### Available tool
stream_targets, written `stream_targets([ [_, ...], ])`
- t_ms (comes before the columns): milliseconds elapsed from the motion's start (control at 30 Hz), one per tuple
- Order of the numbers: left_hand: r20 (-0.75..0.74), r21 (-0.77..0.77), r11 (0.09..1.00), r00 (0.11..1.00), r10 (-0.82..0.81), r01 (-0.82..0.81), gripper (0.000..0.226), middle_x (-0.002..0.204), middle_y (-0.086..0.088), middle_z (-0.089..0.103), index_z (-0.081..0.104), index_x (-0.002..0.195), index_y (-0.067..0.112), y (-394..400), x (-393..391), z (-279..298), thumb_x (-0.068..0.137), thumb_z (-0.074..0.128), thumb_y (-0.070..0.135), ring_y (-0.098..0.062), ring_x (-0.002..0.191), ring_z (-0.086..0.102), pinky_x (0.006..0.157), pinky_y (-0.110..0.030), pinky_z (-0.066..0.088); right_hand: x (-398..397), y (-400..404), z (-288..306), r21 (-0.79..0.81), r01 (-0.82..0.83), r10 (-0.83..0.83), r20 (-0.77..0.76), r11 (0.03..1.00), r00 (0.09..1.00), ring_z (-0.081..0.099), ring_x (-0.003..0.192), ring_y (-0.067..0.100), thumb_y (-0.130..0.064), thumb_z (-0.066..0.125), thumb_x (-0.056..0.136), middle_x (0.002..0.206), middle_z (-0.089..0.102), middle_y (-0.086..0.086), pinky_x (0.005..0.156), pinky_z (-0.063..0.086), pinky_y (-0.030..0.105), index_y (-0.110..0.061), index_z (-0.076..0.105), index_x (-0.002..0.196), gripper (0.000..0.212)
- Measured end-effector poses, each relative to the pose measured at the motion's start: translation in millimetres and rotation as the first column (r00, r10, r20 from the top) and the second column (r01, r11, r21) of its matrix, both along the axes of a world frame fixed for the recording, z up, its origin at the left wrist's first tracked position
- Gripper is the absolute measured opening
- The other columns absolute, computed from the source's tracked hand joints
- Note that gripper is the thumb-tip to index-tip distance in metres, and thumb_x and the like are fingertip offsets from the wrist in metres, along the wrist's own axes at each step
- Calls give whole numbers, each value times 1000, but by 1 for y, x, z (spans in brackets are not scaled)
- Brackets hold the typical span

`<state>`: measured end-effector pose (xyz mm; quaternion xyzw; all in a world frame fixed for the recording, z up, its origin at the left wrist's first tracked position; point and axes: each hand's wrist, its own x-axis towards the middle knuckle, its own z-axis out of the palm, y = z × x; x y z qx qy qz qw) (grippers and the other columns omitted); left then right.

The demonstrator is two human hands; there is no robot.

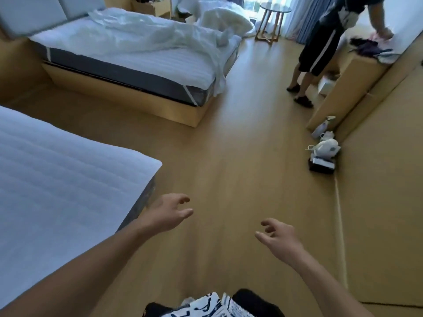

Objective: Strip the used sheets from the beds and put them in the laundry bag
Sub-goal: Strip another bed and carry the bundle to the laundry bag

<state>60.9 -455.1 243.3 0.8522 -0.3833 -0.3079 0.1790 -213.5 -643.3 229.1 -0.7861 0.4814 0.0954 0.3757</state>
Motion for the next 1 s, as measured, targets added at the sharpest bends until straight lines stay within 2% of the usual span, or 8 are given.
stream_targets([
  [100, 19, -36, 997, 997, -72, 72, 49, 136, 5, 64, 61, 139, 26, -84, 46, 4, 96, 66, 48, -13, 122, 59, 104, -34, 51, 48, -65, -8, -10, 25, -25, -4, 1000, 1000, 65, 103, 13, -47, 73, 92, 118, 67, -2, 88, 58, 33, -27, 65, 131, 45],
  [233, 75, 11, 990, 987, -140, 139, 49, 137, 6, 63, 61, 139, 26, -180, 112, -20, 96, 64, 48, -11, 124, 57, 102, -28, 46, 129, -167, -36, -98, 7, -8, -10, 995, 1000, 67, 101, 13, -48, 75, 90, 115, 72, -3, 86, 54, 29, -28, 68, 128, 43],
  [367, 67, 112, 991, 994, -81, 73, 50, 138, 7, 62, 60, 140, 26, -254, 189, -34, 96, 63, 49, -9, 125, 56, 102, -23, 43, 224, -276, -48, -55, -46, 47, 20, 997, 999, 68, 101, 14, -47, 76, 89, 114, 72, -2, 89, 56, 32, -25, 69, 128, 45],
  [467, 108, 156, 987, 993, -47, 29, 50, 140, 8, 61, 60, 140, 26, -305, 247, -22, 96, 63, 50, -8, 128, 54, 103, -22, 41, 300, -347, -34, -49, -122, 123, 19, 991, 992, 67, 105, 15, -46, 73, 91, 118, 71, 0, 89, 53, 28, -25, 67, 130, 45],
  [667, 102, 60, 990, 988, 119, -126, 49, 138, 9, 61, 60, 140, 27, -404, 372, -1, 96, 65, 47, -8, 125, 56, 103, -25, 45, 447, -464, -12, -63, -174, 179, 86, 983, 980, 69, 99, 17, -43, 76, 90, 108, 71, -1, 89, 56, 33, -24, 70, 125, 41],
  [800, 79, 55, 988, 987, 138, -142, 49, 137, 8, 62, 61, 138, 28, -476, 456, -29, 94, 66, 49, -7, 123, 57, 104, -26, 46, 530, -529, -30, -48, -188, 192, 90, 981, 977, 68, 98, 15, -43, 76, 90, 108, 70, -2, 87, 55, 28, -24, 70, 126, 41],
  [1000, 18, 86, 994, 998, 60, -61, 50, 141, 9, 58, 57, 141, 30, -596, 585, -48, 95, 64, 50, -9, 128, 54, 107, -30, 45, 636, -628, -40, -22, -161, 160, -27, 987, 987, 66, 102, 14, -46, 75, 90, 113, 69, -2, 92, 54, 29, -25, 67, 131, 47],
])
